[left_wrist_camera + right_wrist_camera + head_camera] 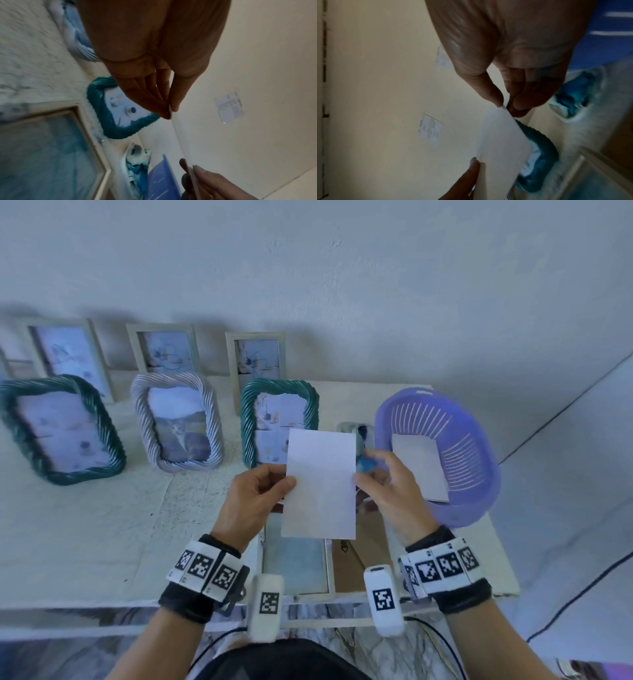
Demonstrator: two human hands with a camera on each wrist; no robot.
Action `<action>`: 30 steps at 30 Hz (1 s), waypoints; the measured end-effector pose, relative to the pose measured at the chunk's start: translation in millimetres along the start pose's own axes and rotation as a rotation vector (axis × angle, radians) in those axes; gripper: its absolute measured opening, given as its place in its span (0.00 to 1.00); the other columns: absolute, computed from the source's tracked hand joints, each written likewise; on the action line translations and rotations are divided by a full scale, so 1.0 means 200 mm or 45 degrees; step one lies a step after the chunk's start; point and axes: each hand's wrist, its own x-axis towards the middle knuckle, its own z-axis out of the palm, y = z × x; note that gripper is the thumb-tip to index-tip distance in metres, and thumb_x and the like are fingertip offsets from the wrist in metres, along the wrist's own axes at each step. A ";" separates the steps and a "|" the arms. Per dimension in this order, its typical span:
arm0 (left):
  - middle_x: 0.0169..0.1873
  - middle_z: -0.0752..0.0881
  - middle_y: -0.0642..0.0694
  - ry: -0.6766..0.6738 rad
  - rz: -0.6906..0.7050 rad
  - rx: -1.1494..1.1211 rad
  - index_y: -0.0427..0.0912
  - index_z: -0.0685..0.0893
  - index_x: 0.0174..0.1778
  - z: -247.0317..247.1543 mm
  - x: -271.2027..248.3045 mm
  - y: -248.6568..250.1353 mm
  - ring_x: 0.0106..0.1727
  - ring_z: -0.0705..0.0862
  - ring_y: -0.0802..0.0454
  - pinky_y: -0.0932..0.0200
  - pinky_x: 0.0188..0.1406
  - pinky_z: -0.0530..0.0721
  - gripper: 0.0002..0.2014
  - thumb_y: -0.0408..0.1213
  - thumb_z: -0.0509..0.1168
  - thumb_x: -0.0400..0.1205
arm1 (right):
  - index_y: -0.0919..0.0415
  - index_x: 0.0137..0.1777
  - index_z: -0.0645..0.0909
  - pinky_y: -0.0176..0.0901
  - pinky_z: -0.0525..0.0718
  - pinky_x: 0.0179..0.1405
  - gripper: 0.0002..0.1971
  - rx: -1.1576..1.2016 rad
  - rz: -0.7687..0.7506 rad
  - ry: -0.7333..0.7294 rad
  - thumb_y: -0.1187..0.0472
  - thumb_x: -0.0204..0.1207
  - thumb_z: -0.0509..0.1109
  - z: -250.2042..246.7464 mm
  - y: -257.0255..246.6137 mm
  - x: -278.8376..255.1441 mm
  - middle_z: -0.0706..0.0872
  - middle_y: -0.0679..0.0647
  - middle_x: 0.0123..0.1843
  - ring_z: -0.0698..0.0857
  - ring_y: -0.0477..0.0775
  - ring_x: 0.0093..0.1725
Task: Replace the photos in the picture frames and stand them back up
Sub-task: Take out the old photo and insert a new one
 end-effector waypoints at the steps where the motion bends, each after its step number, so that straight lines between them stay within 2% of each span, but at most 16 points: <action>1: 0.42 0.92 0.43 0.016 -0.025 -0.010 0.37 0.87 0.49 -0.01 -0.02 -0.02 0.42 0.90 0.52 0.59 0.37 0.88 0.04 0.28 0.68 0.81 | 0.59 0.64 0.77 0.49 0.86 0.29 0.14 0.035 0.042 -0.012 0.67 0.80 0.70 0.02 0.03 -0.02 0.89 0.56 0.43 0.86 0.55 0.35; 3: 0.43 0.92 0.43 0.025 -0.071 0.020 0.36 0.87 0.50 -0.04 -0.06 -0.06 0.43 0.91 0.49 0.56 0.39 0.90 0.05 0.28 0.68 0.81 | 0.63 0.54 0.81 0.44 0.83 0.25 0.05 0.065 0.098 -0.083 0.69 0.80 0.69 0.06 0.09 -0.05 0.88 0.56 0.38 0.85 0.52 0.32; 5: 0.42 0.92 0.43 0.033 -0.101 0.137 0.38 0.88 0.50 -0.08 -0.10 -0.11 0.43 0.90 0.48 0.54 0.40 0.90 0.04 0.30 0.69 0.81 | 0.65 0.48 0.82 0.41 0.82 0.24 0.03 0.065 0.130 -0.136 0.71 0.80 0.68 0.08 0.14 -0.08 0.87 0.59 0.36 0.84 0.53 0.29; 8: 0.39 0.91 0.52 0.125 -0.037 0.483 0.47 0.89 0.48 -0.16 -0.14 -0.20 0.40 0.88 0.56 0.56 0.39 0.89 0.03 0.37 0.71 0.81 | 0.66 0.48 0.82 0.40 0.83 0.24 0.04 0.006 0.133 -0.152 0.72 0.80 0.67 0.09 0.18 -0.11 0.87 0.66 0.38 0.83 0.54 0.29; 11: 0.40 0.89 0.55 0.201 -0.034 0.680 0.51 0.87 0.52 -0.23 -0.18 -0.26 0.39 0.86 0.63 0.55 0.42 0.89 0.06 0.41 0.72 0.79 | 0.65 0.49 0.83 0.40 0.84 0.27 0.05 -0.131 0.136 -0.173 0.71 0.80 0.66 0.10 0.24 -0.12 0.89 0.65 0.40 0.85 0.53 0.31; 13: 0.39 0.88 0.55 0.192 -0.078 0.717 0.52 0.85 0.53 -0.26 -0.20 -0.29 0.38 0.86 0.63 0.56 0.42 0.89 0.09 0.42 0.73 0.79 | 0.66 0.49 0.83 0.42 0.85 0.29 0.05 -0.219 0.135 -0.188 0.71 0.79 0.66 0.12 0.27 -0.14 0.89 0.64 0.40 0.85 0.53 0.31; 16: 0.38 0.89 0.53 0.101 -0.124 0.692 0.52 0.85 0.55 -0.26 -0.22 -0.32 0.38 0.86 0.65 0.70 0.37 0.82 0.11 0.41 0.74 0.78 | 0.63 0.47 0.83 0.44 0.86 0.29 0.06 -0.309 0.118 -0.180 0.71 0.79 0.66 0.15 0.29 -0.14 0.90 0.62 0.39 0.85 0.51 0.29; 20: 0.38 0.89 0.53 0.062 -0.105 0.664 0.52 0.85 0.56 -0.26 -0.24 -0.36 0.40 0.86 0.61 0.71 0.42 0.83 0.13 0.41 0.75 0.77 | 0.62 0.49 0.83 0.53 0.88 0.32 0.04 -0.403 0.094 -0.155 0.68 0.79 0.67 0.19 0.33 -0.13 0.89 0.58 0.38 0.86 0.55 0.29; 22: 0.39 0.89 0.54 0.062 -0.094 0.672 0.52 0.85 0.56 -0.27 -0.24 -0.37 0.39 0.86 0.62 0.71 0.43 0.84 0.13 0.41 0.75 0.76 | 0.61 0.52 0.83 0.49 0.88 0.31 0.05 -0.456 0.083 -0.156 0.66 0.79 0.67 0.21 0.34 -0.12 0.89 0.57 0.40 0.87 0.56 0.29; 25: 0.39 0.89 0.54 0.050 -0.088 0.686 0.53 0.85 0.56 -0.28 -0.23 -0.37 0.40 0.86 0.64 0.74 0.41 0.82 0.13 0.42 0.75 0.77 | 0.59 0.56 0.82 0.40 0.86 0.29 0.07 -0.544 0.049 -0.168 0.63 0.80 0.68 0.24 0.34 -0.11 0.88 0.55 0.42 0.86 0.48 0.27; 28: 0.39 0.89 0.54 0.045 -0.088 0.682 0.54 0.85 0.57 -0.28 -0.23 -0.38 0.39 0.86 0.64 0.74 0.40 0.81 0.13 0.42 0.75 0.77 | 0.56 0.57 0.82 0.48 0.89 0.40 0.08 -0.685 0.002 -0.151 0.60 0.79 0.69 0.26 0.34 -0.11 0.87 0.49 0.42 0.85 0.45 0.31; 30: 0.39 0.89 0.54 0.042 -0.086 0.678 0.54 0.84 0.57 -0.28 -0.23 -0.39 0.40 0.86 0.63 0.73 0.41 0.82 0.14 0.42 0.75 0.77 | 0.56 0.59 0.82 0.43 0.86 0.42 0.10 -0.782 -0.028 -0.125 0.58 0.79 0.69 0.27 0.33 -0.12 0.85 0.45 0.43 0.84 0.44 0.36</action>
